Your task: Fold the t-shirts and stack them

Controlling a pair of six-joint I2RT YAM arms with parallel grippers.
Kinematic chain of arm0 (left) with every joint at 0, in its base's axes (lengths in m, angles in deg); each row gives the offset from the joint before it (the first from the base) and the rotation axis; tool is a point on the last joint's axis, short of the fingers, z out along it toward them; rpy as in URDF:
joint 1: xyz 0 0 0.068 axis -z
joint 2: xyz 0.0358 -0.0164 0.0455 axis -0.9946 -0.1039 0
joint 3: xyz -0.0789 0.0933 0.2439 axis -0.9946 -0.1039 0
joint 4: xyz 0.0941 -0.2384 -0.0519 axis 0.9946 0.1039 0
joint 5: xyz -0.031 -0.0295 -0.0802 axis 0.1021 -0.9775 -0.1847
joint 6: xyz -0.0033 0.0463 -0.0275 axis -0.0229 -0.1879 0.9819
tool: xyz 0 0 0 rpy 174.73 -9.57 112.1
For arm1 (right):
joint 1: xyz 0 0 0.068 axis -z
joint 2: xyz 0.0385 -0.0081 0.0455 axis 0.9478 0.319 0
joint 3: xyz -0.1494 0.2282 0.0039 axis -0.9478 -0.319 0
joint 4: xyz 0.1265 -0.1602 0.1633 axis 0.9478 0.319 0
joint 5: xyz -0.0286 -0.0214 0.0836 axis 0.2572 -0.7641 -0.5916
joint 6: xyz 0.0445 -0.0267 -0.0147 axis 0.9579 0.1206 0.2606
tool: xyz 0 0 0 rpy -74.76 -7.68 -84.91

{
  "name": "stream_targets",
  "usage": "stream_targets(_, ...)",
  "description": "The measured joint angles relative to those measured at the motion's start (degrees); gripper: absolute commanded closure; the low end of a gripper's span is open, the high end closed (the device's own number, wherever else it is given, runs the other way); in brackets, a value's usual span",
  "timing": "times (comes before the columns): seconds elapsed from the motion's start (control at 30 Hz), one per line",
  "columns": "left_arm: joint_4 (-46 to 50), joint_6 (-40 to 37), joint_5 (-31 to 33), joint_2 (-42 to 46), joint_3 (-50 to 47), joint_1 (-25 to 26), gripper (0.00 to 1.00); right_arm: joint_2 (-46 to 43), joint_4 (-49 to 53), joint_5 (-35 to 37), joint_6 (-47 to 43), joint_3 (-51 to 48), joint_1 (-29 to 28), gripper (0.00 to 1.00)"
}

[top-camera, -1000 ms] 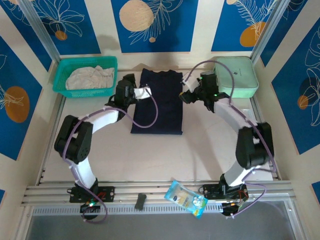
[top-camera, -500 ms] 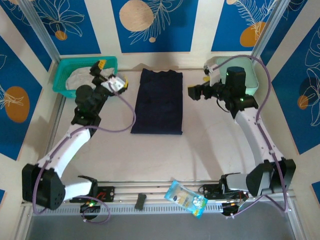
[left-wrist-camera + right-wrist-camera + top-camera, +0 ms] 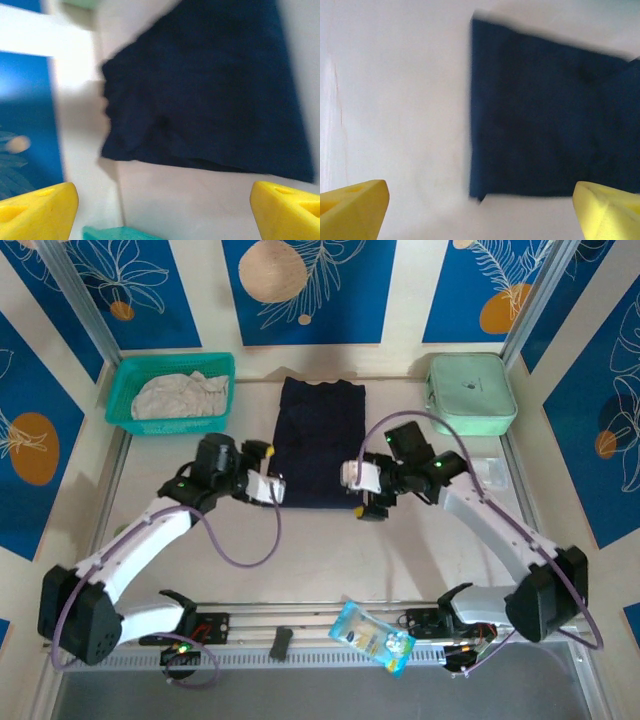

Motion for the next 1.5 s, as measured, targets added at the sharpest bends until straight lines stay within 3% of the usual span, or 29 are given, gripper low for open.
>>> stream_targets(0.2, 6.64, -10.45, 5.84, -6.58, -1.86, 4.68, 0.14, 10.95, 1.2, 7.26, -13.88, -0.35, -1.7, 0.17)
stream_targets(0.47, 7.74, -14.88, 7.91, -12.37, -1.88, 4.96, 0.14, 21.31, -1.29, 13.97, -21.16, 0.92, -3.5, 0.3)
stream_targets(0.83, 7.61, -16.24, 8.66, -17.46, 1.29, 4.55, 0.15, 26.08, -4.83, 17.57, -22.67, 2.47, -3.43, 0.36)
stream_targets(1.2, 8.33, -16.22, 9.46, -21.49, 3.32, 3.08, 0.19, 32.52, -5.03, 17.79, -20.87, 6.67, -3.76, 0.75)
stream_targets(1.5, 8.41, -16.17, 9.7, -24.79, 5.66, 2.08, 0.19, 33.48, -3.93, 17.75, -19.12, 8.46, -3.76, 0.88)
